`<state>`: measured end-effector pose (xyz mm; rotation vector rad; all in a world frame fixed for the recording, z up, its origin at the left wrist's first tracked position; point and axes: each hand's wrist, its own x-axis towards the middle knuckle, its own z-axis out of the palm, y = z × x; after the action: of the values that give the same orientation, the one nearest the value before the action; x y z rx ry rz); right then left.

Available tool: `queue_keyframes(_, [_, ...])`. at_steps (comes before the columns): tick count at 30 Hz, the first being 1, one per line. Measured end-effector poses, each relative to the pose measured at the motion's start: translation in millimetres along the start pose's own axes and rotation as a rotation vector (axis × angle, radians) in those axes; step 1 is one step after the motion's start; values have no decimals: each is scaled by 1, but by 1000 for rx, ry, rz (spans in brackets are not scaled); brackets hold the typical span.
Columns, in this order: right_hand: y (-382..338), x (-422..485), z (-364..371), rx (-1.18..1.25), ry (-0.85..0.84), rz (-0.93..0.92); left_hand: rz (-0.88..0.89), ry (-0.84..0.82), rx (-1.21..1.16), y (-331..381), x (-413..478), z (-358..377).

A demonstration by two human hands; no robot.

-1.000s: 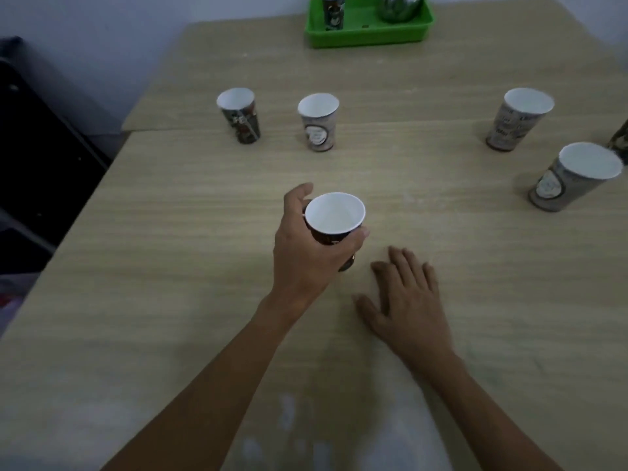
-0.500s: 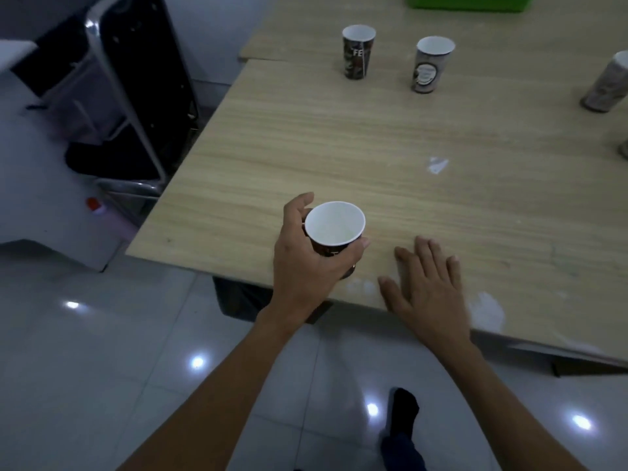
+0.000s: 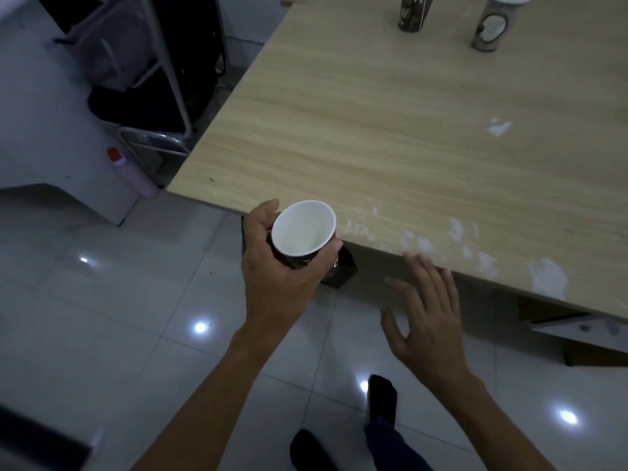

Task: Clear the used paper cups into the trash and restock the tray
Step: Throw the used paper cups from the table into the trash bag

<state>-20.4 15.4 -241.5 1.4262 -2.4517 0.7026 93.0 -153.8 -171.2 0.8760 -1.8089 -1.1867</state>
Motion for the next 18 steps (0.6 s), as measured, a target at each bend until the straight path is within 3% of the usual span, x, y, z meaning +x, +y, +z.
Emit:
queue_keyframes(2, [-8,-9,12,14,31,-82,11,22,14,-15,-8,-6])
queue_keyframes(5, [-11,-20,45,127,-74,-170,-27,11,52,-45,-21,-7])
queue_keyframes(11, [21,-21,145,389,-374,187,-141,9,88,-114,-36,7])
queue_keyframes(18, [36,19,234,348,-654,237,-169,-15,128,-157,-34,29])
